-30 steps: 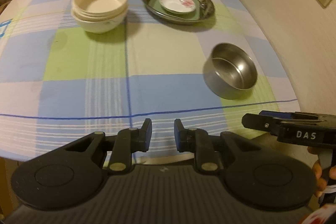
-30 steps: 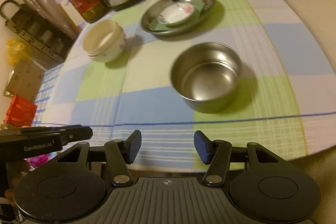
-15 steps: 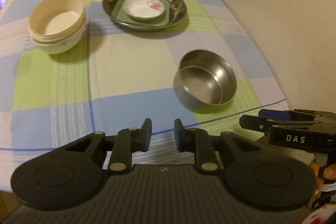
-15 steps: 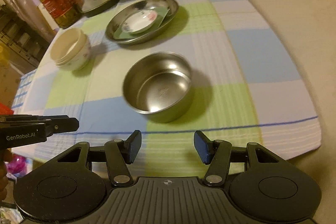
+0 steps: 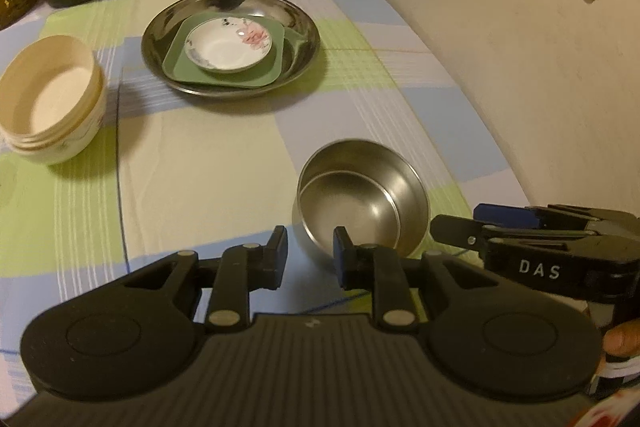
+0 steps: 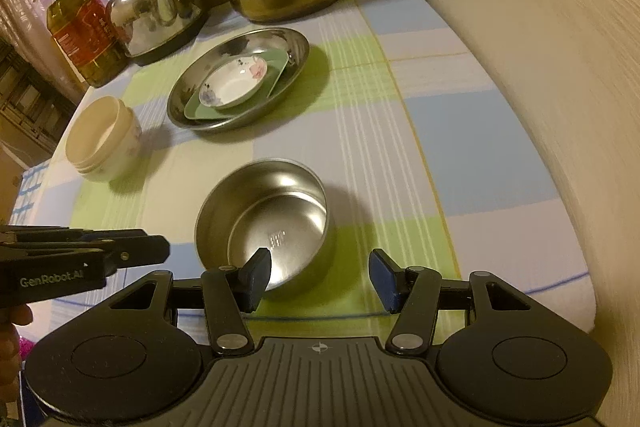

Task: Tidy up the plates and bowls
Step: 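Move the left tool to the small steel bowl and grasp its rim, then carry the steel bowl with the left tool toward the stacked bowls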

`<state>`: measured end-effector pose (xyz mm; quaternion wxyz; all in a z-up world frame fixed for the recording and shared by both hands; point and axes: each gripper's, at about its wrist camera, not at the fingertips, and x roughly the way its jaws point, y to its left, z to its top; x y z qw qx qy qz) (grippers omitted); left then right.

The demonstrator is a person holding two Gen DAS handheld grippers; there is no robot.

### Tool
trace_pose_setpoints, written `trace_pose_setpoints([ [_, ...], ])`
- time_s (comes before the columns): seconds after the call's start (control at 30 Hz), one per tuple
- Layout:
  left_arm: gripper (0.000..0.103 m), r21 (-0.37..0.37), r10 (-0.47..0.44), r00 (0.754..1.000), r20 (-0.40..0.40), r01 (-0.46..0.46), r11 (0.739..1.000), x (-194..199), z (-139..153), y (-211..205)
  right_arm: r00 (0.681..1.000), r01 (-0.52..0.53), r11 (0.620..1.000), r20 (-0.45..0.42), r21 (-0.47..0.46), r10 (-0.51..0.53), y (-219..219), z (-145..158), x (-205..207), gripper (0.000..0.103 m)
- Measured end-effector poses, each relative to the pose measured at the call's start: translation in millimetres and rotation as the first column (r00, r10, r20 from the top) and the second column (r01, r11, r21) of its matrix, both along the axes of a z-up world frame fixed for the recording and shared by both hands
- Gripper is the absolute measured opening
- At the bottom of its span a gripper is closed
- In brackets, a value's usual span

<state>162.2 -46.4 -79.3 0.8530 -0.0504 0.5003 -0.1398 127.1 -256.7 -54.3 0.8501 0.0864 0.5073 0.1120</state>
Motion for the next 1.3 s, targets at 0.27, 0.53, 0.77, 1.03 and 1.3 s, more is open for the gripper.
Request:
trace_pose_setpoints([
  [0.27, 0.023, 0.027, -0.007, 1.000, -0.004, 0.007, 1.000, 17, -14, -8, 1.000, 0.009, 1.000, -0.013, 0.007, -0.009, 7, -13, 16, 0.051],
  [0.53, 0.023, 0.058, -0.028, 1.000, -0.008, 0.029, 0.998, 31, -25, -15, 0.998, 0.033, 0.999, -0.048, 0.008, -0.032, 11, -29, 27, 0.040],
  [0.77, 0.022, 0.075, -0.056, 0.998, -0.019, 0.057, 0.996, 37, -34, -19, 0.997, 0.047, 0.999, -0.062, -0.008, -0.047, 12, -35, 30, 0.035],
  [1.03, 0.018, 0.099, -0.067, 0.998, -0.020, 0.069, 0.993, 42, -39, -22, 0.997, 0.050, 0.999, -0.059, -0.015, -0.051, 12, -37, 31, 0.026],
  [1.3, 0.008, 0.097, -0.072, 0.997, -0.033, 0.075, 0.992, 44, -42, -21, 0.998, 0.042, 0.999, -0.054, -0.026, -0.043, 14, -38, 30, 0.015],
])
